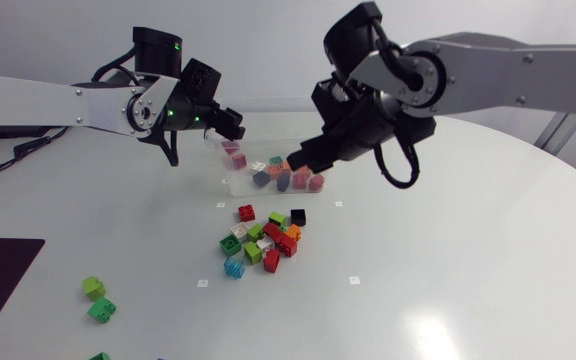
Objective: Place the duplo bricks in the container
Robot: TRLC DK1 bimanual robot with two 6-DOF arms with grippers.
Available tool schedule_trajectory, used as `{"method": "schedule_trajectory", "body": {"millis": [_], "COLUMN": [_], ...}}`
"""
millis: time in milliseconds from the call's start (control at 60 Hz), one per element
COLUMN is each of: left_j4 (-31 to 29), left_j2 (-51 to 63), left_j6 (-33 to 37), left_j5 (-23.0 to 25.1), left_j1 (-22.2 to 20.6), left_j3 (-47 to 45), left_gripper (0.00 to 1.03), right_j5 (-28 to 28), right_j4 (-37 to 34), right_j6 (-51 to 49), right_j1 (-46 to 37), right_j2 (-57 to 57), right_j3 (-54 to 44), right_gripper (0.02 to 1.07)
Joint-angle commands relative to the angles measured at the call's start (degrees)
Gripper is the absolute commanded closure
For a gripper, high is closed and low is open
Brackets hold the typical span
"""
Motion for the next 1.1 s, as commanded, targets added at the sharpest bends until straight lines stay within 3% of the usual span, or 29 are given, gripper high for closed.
{"method": "schedule_trajectory", "body": {"millis": [0, 317, 783, 1083], "left_j4": [-1.24, -8.19, -20.05, -28.4], "left_j2": [0.17, -11.44, -24.71, -27.96], "left_j6": [-1.48, 2.74, 16.98, 24.71], "left_j5": [-0.56, -0.04, 4.62, 4.89], "left_j1": [0.67, 6.82, 18.33, 25.1], "left_j3": [2.34, -3.46, -19.8, -24.73], "left_gripper": [0.05, 0.05, 0.05, 0.05], "right_j5": [0.49, 0.49, 0.75, 1.98], "right_j4": [-0.47, 3.66, 8.41, 9.9], "right_j6": [0.9, 1.07, 1.51, 1.51], "right_j1": [-0.69, -1.48, -2.54, -5.35], "right_j2": [1.01, 8.4, 19.73, 27.29], "right_j3": [4.03, 12.82, 22.93, 29.34], "right_gripper": [0.74, 0.74, 0.74, 0.73]}}
